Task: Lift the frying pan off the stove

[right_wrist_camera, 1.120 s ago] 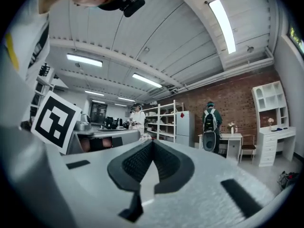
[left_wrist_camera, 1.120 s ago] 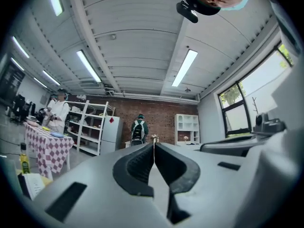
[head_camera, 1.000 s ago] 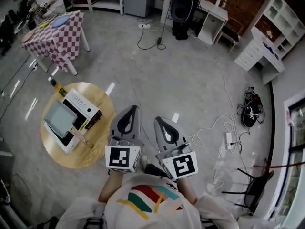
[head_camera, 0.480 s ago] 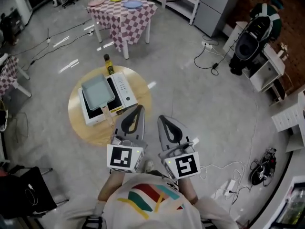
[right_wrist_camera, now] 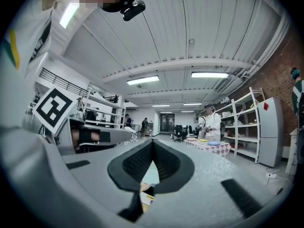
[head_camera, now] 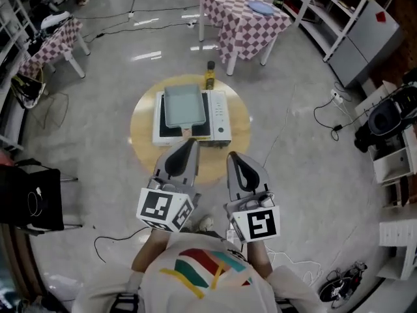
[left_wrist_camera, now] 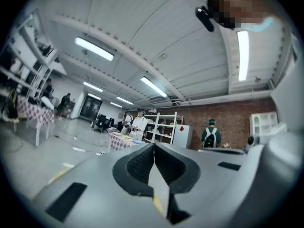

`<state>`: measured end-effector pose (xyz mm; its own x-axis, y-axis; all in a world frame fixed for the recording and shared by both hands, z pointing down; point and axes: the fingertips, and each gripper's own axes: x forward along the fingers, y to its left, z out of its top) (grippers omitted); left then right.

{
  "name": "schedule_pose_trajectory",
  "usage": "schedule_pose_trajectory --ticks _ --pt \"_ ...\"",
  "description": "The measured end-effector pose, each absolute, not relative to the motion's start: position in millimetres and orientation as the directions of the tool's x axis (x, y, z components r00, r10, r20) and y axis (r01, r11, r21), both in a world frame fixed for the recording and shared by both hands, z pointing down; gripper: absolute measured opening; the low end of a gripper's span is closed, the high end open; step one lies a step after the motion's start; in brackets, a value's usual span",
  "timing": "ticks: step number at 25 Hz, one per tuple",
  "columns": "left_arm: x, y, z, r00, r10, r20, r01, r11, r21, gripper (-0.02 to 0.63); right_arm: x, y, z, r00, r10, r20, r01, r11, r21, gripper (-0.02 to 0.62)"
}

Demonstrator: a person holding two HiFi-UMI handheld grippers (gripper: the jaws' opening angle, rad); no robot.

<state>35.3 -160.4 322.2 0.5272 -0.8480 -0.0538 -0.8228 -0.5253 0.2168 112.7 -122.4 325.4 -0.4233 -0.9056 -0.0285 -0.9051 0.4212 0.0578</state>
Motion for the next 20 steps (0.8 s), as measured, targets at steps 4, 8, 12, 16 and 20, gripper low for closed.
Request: schedule_pose_trajectory --ticks 4,8,12,16,20 --pt "-3 -166 320 0.445 -0.894 -0.045 -0.856 -0.440 0.271 0.006 91 -135 331 -0.473 -0.881 -0.025 -0.880 0.471 0.060 -0.002" --pt "-41 -172 341 0.377 -0.926 -0.030 -0.896 -0.373 0.242 0.006 66 -149 337 -0.492 -0.870 -0.025 -0.870 0.490 0.057 -0.002" --pt "-64 -186 343 0.357 -0.934 -0.027 -0.911 -0.354 0.212 0.006 48 -161 336 -0.486 -0.874 -0.033 -0.872 0.482 0.081 -0.002" --pt "-72 -203 327 0.373 -0.926 -0.053 -0.907 -0.376 0.187 0.006 39 -174 329 -0.465 -0.884 -0.046 -0.882 0.458 0.112 -0.002" --pt "-83 -221 320 0.391 -0.918 -0.073 -0.899 -0.398 0.184 0.006 29 -190 324 -0.438 -0.897 -0.059 -0.894 0.428 0.131 -0.002"
